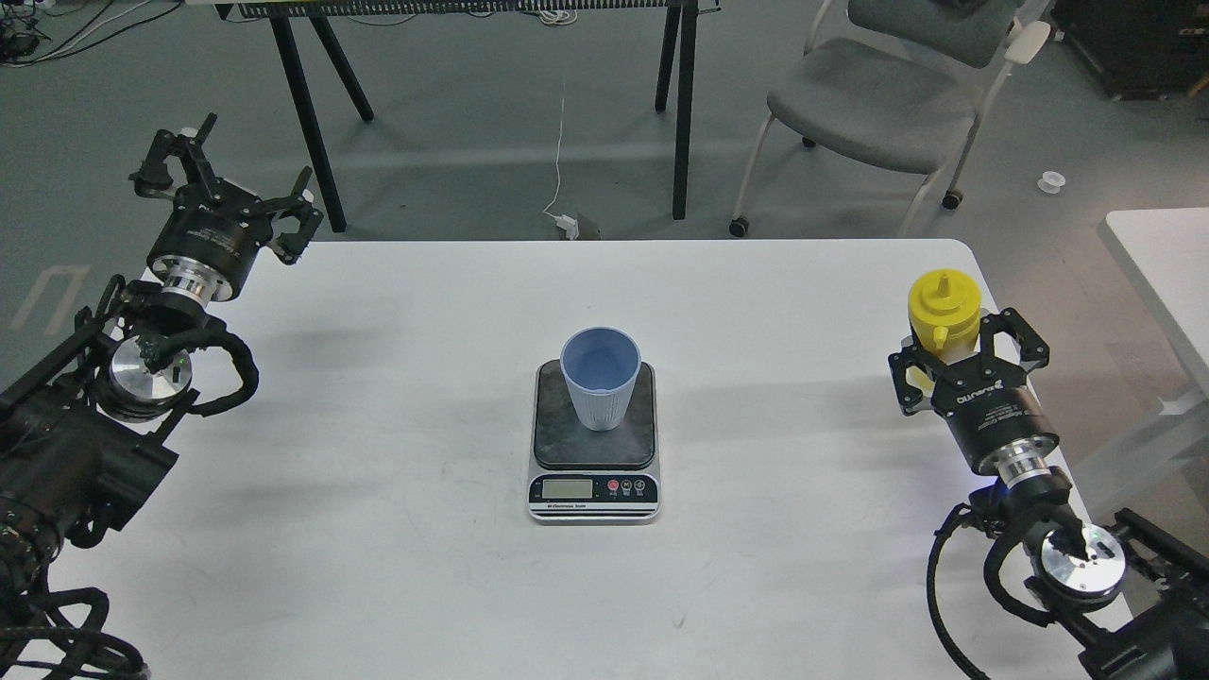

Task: Pour seasoning into cup on scale with both arms
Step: 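Turn the bottle upright and lower it back onto the table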

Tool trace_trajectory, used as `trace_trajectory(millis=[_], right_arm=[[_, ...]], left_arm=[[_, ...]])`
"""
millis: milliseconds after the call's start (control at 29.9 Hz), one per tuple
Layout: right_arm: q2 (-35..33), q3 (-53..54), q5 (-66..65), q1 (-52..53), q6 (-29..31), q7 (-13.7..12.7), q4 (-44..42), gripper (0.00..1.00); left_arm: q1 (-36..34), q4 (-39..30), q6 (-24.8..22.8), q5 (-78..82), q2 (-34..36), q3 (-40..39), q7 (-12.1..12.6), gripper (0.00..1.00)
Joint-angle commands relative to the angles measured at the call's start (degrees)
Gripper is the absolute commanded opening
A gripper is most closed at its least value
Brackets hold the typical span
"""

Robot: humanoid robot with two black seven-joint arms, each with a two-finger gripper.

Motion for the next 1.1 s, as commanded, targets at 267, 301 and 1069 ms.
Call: trace_trajectory(millis=[267, 301, 1069], right_arm=[[4.8, 1.21, 0.16, -3.53, 0.01, 0.02, -3.44, 0.46], [5.06, 1.3, 0.16, -3.44, 0.01, 0.02, -3.45, 0.46], [-0.38, 2.79, 0.07, -9.85, 0.01, 0.11, 4.1, 0.98]], left_arm=[[0.26, -0.17, 0.0, 0.2, 0.53, 0.23, -0.08, 0.99], [0.26, -0.17, 0.0, 0.11, 0.53, 0.23, -0.08, 0.99], [0.26, -0.25, 0.0, 0.2, 0.53, 0.14, -0.43, 0.99]])
